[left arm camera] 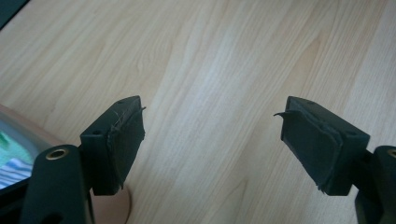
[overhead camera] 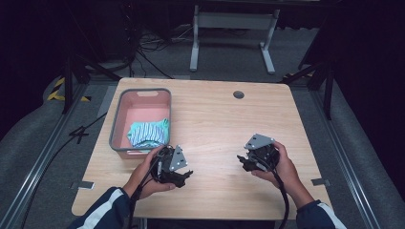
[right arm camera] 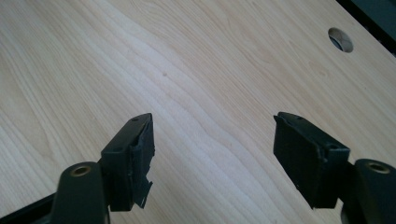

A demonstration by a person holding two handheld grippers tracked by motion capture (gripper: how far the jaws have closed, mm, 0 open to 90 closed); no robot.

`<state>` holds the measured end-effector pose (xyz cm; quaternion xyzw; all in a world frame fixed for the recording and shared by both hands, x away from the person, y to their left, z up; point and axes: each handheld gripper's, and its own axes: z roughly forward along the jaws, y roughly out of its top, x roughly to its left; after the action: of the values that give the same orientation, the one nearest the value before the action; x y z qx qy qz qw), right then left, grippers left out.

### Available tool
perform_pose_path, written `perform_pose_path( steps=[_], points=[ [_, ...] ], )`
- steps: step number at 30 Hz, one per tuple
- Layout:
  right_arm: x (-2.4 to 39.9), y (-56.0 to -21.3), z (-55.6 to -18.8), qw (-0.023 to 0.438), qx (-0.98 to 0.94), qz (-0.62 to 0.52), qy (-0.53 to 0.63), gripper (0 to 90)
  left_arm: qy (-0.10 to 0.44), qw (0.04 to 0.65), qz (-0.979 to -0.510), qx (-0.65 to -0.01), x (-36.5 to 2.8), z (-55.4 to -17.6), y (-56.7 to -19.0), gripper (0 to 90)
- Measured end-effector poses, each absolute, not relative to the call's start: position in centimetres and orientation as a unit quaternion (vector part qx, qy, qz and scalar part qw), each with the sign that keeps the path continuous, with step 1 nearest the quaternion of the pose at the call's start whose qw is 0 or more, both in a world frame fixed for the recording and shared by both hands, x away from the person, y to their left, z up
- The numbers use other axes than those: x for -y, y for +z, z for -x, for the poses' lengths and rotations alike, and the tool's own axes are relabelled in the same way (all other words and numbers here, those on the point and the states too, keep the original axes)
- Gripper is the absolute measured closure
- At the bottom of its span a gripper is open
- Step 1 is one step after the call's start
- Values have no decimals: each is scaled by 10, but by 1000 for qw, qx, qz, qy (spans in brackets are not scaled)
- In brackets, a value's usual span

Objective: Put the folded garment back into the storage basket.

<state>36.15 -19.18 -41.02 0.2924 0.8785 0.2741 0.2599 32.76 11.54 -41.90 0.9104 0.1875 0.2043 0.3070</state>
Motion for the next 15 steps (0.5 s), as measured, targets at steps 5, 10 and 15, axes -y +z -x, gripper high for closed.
perform_pose_path(
  steps=[5,10,15],
  points=[
    [198,-415,-357,259,-879,-293,275,298,193,298,-917,-182,-110,-328,-429,216],
    [208,-423,-350,258,-877,-289,284,297,179,290,-925,-167,-107,-327,-439,202],
    [220,-437,-342,249,-875,-301,287,299,164,295,-927,-166,-108,-326,-446,197]
  ],
)
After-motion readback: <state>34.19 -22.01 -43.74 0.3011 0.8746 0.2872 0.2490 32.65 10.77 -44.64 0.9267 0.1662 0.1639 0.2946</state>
